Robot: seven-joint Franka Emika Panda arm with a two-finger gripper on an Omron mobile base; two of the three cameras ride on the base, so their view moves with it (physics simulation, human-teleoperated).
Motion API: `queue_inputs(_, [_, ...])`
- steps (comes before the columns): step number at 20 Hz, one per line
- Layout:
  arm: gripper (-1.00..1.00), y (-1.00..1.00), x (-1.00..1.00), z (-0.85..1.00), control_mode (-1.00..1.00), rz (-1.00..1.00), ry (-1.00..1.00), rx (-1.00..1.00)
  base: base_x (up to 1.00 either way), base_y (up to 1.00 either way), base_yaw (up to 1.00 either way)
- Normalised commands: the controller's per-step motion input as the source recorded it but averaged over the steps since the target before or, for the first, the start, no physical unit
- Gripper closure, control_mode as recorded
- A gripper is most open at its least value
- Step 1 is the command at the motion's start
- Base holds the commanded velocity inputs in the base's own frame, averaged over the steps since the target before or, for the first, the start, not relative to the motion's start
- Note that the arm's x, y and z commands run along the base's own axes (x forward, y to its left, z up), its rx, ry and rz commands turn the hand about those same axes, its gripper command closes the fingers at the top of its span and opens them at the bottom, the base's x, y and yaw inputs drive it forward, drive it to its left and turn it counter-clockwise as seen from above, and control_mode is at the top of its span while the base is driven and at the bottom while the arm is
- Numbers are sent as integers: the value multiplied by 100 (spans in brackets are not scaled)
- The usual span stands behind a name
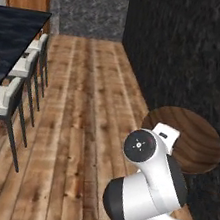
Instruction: Pick up the bowls from the cabinet and place each bowl in front of a stool on the dining counter.
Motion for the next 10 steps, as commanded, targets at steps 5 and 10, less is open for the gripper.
queue_inputs(5, [100, 0, 0, 0, 100, 0, 0, 0, 100, -18, 22])
queue_inputs(10, [100, 0, 0, 0, 100, 0, 0, 0, 100, -38, 32])
